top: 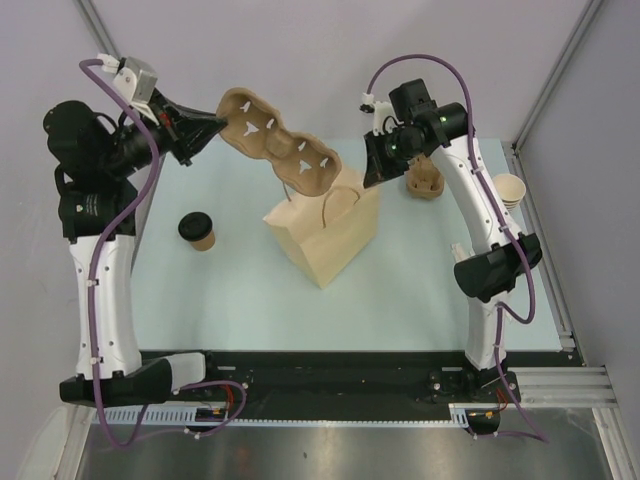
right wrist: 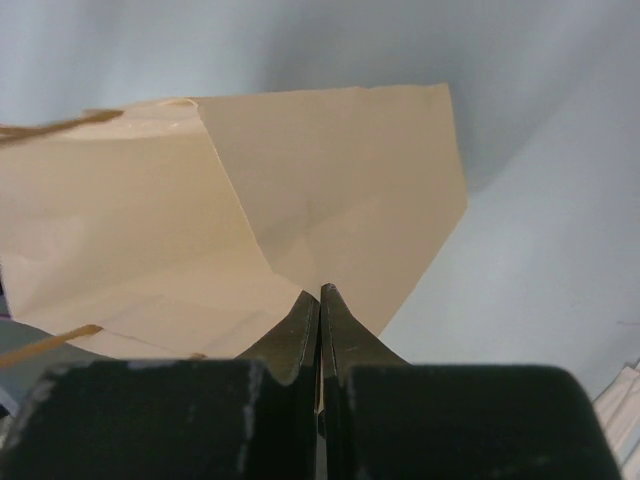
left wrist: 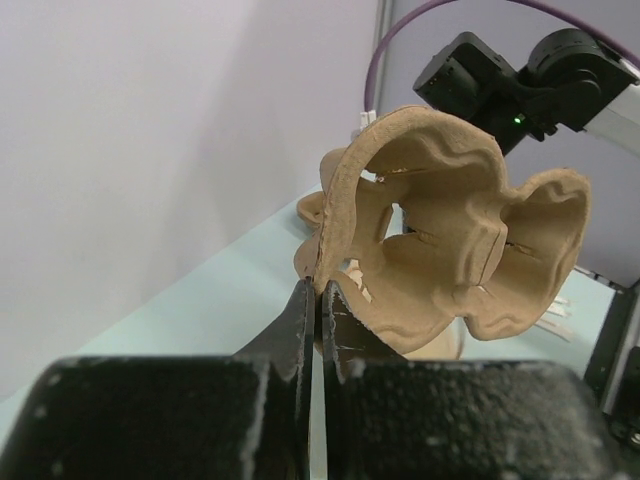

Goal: Pack the takeout coffee

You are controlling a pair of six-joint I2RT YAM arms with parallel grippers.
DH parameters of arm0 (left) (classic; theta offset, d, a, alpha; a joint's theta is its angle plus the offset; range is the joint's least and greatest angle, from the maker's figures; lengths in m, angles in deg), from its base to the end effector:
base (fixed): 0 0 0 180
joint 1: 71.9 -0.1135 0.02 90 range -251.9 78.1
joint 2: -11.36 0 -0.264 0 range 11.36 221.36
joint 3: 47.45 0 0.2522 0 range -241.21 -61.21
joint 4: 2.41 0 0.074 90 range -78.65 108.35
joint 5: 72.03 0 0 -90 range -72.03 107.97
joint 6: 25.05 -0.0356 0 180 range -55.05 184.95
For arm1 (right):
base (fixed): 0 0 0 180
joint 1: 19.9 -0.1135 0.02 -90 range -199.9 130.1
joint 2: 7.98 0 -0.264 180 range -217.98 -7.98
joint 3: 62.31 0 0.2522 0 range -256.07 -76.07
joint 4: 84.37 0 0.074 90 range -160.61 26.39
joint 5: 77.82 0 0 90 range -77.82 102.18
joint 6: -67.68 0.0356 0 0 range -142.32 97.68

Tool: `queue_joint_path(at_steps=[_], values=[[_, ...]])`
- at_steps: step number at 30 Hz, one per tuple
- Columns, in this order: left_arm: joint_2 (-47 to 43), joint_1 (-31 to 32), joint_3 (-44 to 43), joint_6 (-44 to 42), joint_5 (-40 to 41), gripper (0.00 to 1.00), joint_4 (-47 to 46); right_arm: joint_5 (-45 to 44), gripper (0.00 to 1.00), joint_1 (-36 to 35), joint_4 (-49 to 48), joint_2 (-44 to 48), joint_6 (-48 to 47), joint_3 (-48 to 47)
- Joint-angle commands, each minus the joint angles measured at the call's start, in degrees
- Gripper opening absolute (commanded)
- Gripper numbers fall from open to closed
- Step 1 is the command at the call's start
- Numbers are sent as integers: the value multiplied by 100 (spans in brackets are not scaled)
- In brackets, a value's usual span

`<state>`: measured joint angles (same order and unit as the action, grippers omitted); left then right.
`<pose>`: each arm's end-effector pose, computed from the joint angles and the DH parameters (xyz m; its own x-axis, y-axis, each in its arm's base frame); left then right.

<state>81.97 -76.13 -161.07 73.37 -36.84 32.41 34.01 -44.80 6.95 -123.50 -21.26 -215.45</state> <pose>0.2119 -0.0135 0.5480 0.0286 -0.0825 -0.9962 0.7768 0.6291 -0.0298 0.3544 0.1791 0.4194 -0.7418 -0.3254 -0.5864 -0.5769 0.7555 0.3106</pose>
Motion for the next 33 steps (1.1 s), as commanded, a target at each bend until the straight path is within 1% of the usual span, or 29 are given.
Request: queue_joint_path(at_steps=[1,4,5,6,8,13,14,15,22,25,27,29,30,33], values=[[163,54,-429,-411,321,0,389,244,0,-5,190,109,-493,14],[312,255,-728,-762,593,0,810,261,0,-14,181,109,-484,15],[331,334,-868,-1059,846,0,925,278,0,-23,189,109,-475,-11],[357,579,-930,-1219,1023,0,1066,331,0,-23,189,100,-501,-20],[357,774,-1001,-1649,1523,0,1269,366,0,-41,181,109,-554,-29],[427,1310,-1177,-2283,2307,0,1690,384,0,-67,225,109,-598,-90],[419,1406,-1177,-2554,2456,0,1743,375,0,-67,216,109,-607,-90],[410,1616,-1159,-2678,2675,0,1796,375,0,-84,224,109,-624,-90],[260,2426,-966,-3628,3273,0,2016,270,0,-243,251,109,-905,-152],[269,2804,-975,-4242,3546,0,2209,270,0,-322,268,92,-1081,-196],[287,3058,-983,-4445,3643,0,2297,226,0,-374,277,100,-1160,-205],[322,3270,-992,-4788,3792,0,2516,226,0,-418,269,100,-1274,-205],[331,3479,-983,-4902,3845,0,2613,234,0,-436,260,100,-1310,-205],[410,3718,-1001,-5219,3872,0,2930,243,0,-489,225,109,-1424,-204]])
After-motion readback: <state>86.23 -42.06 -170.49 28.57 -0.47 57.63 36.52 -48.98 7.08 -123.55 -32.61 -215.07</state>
